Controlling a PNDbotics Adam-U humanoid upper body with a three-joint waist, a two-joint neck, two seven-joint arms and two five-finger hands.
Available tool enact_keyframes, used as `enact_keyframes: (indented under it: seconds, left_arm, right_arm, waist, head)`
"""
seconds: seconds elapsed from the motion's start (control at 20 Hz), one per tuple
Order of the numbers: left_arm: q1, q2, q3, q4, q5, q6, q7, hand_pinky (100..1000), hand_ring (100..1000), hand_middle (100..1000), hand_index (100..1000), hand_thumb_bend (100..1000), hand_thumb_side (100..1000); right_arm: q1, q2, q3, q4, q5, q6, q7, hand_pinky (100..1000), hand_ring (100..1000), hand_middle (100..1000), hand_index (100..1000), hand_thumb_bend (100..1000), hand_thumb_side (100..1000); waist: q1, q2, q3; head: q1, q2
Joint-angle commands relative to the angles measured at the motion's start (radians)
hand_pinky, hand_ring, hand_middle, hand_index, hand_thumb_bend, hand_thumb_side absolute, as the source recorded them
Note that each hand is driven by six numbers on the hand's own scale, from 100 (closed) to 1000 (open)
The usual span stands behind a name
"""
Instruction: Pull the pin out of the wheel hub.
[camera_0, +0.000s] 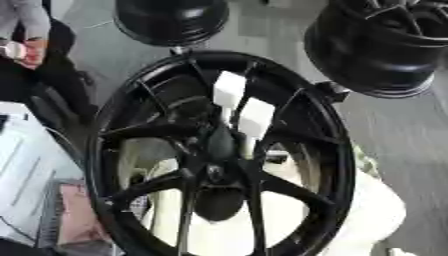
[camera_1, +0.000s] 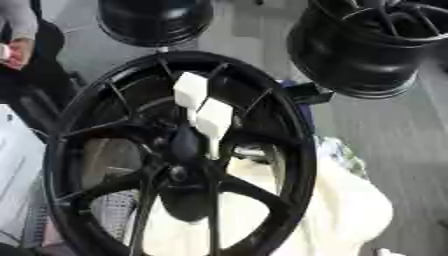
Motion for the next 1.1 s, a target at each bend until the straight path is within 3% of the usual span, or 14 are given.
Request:
enact_keyframes:
  seconds: [0.05,0.5,1.1]
  left_arm:
    - [-0.048,0.055,-0.015,-0.013,-0.009,0.0,-0.064,805,746,665,837,100,488]
    - [-0.187,0.079,-0.117,-0.013,-0.046,-0.001,-0.257,812,766,678,837,100,480]
    - [-0.362,0.016,-0.28,-0.013,-0.074,0.045,-0.494,820,790,707,858,174,547]
  right_arm:
    - [0.001,-0.002,-0.027,-0.009,-0.013,0.054,-0.083,660,647,647,717,342,136]
    - [0.004,0.015,-0.031,-0.009,-0.014,0.049,-0.113,657,643,645,715,339,140]
    - [-0.005,0.028,-0.03,-0.009,-0.021,0.051,-0.135,651,637,641,712,330,149]
  waist:
    - [0.008,-0.011,-0.005]
    - [0.014,-0.003,-0.024]
    - [0.023,0.004,-0.047]
  head:
    - [-0.002,0.003]
    - [-0.001,-0.005]
    - [0.012,-0.017]
